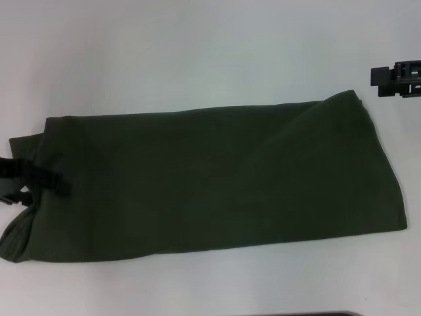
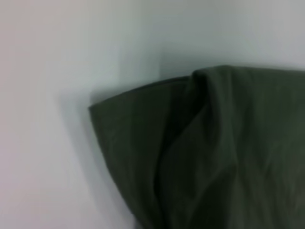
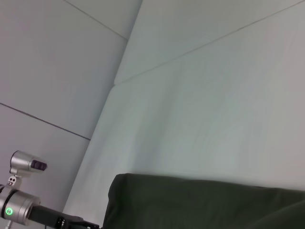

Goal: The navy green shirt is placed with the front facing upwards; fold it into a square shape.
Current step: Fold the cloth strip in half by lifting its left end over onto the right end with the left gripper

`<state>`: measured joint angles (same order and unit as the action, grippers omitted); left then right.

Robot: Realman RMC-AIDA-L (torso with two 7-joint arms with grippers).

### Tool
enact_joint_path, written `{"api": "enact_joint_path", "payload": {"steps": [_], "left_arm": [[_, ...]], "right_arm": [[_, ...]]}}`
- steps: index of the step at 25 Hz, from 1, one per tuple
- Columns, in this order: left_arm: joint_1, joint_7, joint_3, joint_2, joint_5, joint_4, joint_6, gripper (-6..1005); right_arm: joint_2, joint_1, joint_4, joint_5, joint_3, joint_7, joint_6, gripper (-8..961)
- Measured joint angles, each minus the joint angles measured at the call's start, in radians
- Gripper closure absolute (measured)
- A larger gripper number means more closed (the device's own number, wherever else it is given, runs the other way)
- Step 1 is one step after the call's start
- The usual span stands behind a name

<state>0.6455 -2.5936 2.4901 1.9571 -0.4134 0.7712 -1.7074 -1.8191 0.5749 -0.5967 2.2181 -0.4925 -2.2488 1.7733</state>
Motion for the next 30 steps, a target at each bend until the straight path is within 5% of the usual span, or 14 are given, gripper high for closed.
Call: {"api": "enact_joint_path", "payload": {"steps": [12,21,25,30], "left_arm": [[0.017,-0.021,0.011,0.011,-0.005,0.024,0.005,189],[0.026,-0.013,0.000,0.011,-0.022,0.030,-0.021,552],[0.027,-0.019,-0.012,0.035,-0.020,0.062,-0.023,834],[0.027,-0.025,-0.033,0.061,-0.016,0.116,-0.036,957]], "right_arm": [[0.004,-0.001,0.000,0.000,0.007,0.002,0.000,234],[0.008,-0.007,0.000,-0.003,0.007,0.002,0.000,235],[0.010,-0.007,0.000,-0.005,0.006,0.000,0.000,236],[0.010,-0.007,0.000,-0.006,0.006,-0.004,0.001,237]]}}
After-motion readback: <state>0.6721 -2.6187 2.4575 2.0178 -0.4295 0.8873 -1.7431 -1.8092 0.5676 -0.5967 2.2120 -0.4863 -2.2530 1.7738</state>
